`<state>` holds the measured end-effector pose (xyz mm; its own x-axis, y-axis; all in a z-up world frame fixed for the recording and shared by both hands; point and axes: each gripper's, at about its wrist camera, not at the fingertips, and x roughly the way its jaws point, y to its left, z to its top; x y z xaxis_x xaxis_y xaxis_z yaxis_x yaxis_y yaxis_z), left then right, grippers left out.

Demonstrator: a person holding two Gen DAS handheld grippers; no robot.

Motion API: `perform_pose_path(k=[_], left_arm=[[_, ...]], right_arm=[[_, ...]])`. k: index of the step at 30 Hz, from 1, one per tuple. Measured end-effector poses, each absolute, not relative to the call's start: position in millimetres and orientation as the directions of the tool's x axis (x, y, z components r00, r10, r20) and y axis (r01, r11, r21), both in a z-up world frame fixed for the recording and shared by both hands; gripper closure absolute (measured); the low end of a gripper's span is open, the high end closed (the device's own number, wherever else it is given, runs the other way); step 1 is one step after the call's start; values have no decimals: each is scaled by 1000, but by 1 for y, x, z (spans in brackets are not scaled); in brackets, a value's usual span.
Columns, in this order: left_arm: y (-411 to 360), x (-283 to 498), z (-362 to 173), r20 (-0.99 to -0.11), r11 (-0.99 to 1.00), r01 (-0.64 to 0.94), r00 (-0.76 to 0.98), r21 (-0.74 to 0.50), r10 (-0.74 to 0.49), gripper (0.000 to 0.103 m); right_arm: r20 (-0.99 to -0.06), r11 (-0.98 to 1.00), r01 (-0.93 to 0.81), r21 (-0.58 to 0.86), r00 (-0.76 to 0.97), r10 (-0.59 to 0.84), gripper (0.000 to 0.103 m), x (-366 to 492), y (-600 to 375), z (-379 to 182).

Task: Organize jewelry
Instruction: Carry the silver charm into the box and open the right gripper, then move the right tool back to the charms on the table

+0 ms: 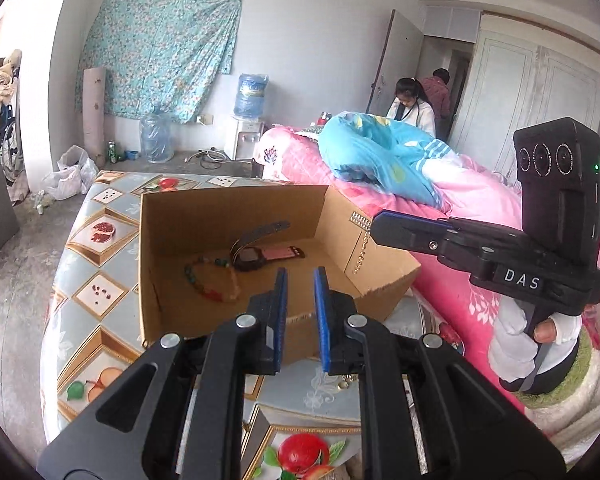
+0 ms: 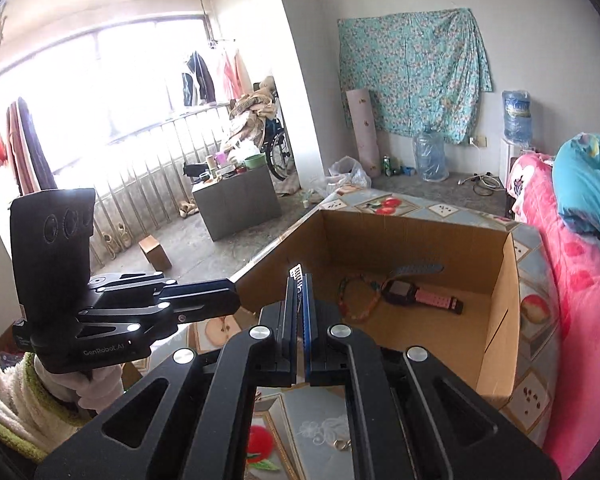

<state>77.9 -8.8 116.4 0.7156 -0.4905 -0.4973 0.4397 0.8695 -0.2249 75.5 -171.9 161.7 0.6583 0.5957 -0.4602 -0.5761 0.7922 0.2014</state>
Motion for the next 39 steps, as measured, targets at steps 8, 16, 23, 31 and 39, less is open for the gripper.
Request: perform_pose_path(k=[8,16,23,31,39], left_arm=[[-45,162,90,-623,879,410,628,-244,-466,91],[-57,208,59,-697,894,346,566,-285,-441,66],[-44,199,64,-664,898,320,605,-302,-439,60],[-16,155,98,-535,857,367,670,-362,-514,57],[10,88,114,-452,842,400,715,-362,-534,48]], right_arm=[[-580,827,-506,244,607,542,101,150,-173,125],[-679,859,-409,308,538,500,99,194,-182,86],[-648,865,-394,311,578,497,99,181,-197,99],[-571,863,-399,309,648,504,86,132,-221,130],[-478,840,-452,299,691,542,64,45,-233,130]])
